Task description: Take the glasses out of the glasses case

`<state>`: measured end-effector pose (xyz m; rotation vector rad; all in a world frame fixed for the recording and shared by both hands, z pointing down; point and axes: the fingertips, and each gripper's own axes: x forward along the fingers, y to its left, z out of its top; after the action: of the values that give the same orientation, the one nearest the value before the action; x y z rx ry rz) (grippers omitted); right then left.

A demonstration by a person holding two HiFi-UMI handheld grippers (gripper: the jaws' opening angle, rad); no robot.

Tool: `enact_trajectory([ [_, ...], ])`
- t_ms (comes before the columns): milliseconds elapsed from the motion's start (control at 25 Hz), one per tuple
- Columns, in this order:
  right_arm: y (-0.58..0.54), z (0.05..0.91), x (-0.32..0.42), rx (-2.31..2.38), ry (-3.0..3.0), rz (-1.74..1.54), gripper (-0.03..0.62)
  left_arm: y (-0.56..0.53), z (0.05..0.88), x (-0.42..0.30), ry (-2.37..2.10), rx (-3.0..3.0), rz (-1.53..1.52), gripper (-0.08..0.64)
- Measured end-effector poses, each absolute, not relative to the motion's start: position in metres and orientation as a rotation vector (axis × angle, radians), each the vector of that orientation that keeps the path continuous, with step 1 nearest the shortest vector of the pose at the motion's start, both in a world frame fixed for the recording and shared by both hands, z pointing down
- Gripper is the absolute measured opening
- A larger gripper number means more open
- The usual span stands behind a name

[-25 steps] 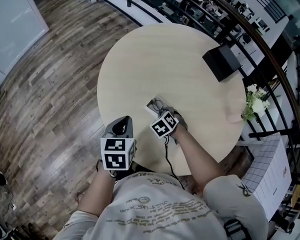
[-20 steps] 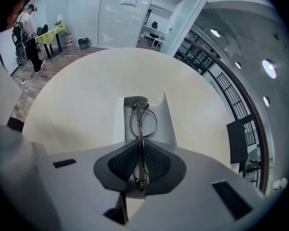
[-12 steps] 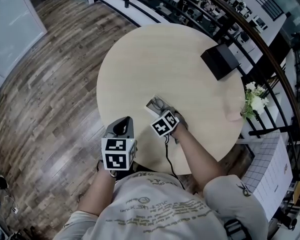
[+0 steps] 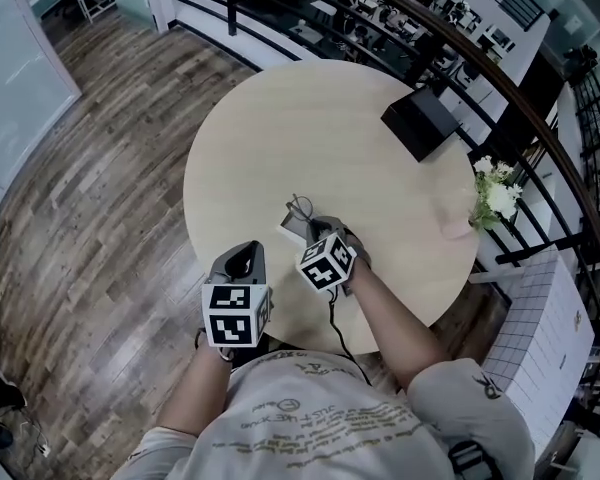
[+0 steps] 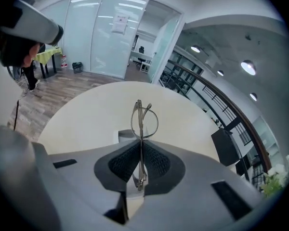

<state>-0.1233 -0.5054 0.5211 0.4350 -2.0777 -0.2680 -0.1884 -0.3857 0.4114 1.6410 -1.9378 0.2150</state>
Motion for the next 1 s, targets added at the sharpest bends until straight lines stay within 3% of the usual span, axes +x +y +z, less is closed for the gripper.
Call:
enact_trajectory([
  [640, -0.530, 0.322, -0.082, 0.972, -2.544, -0.124, 0.028, -0.457, 0.318, -0.153, -1.907, 1.910, 0.122, 0.006],
  [1000, -0.534, 0.248, -0.010, 1.323, -2.673, -0.043, 0.026, -0.495, 0.272, -0.095, -1.815, 2.151, 0.105, 0.006],
])
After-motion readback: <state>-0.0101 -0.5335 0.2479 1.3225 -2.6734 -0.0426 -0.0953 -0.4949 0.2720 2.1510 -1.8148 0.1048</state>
